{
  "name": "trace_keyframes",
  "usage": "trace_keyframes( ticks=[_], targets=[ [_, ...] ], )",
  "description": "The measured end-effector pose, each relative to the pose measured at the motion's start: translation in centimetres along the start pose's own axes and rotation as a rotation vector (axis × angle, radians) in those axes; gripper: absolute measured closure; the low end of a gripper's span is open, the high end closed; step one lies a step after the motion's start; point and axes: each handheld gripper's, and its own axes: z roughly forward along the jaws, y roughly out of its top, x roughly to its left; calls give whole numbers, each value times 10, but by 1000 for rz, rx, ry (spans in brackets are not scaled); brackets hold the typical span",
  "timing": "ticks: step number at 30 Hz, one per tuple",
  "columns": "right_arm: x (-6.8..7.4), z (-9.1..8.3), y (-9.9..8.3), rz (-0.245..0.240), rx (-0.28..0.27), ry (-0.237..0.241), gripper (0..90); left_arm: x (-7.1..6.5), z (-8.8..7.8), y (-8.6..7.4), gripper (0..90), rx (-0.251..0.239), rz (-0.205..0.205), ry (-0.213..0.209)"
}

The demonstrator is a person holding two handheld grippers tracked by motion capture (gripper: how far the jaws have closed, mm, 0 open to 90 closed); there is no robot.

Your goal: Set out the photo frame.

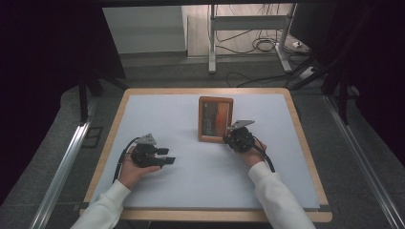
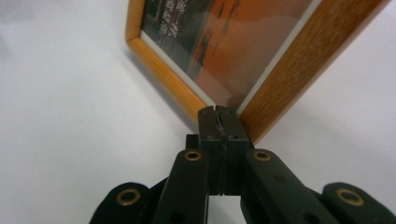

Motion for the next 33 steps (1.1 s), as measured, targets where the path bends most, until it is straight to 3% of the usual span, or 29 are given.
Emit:
trace_keyframes(
  ticks=[16,25,33],
  targets=[
    [-7,-3,-3,4,-18,-6,900,0,-4,-5,429,-6,-21,8],
    [-7,-4,-5,10,-29,-9,900,-2,-4,-5,429,0,-8,6],
    [-4,-27,-12,2,-61,-5,899,-3,-3,-4,430,0,-4,13]
  ],
)
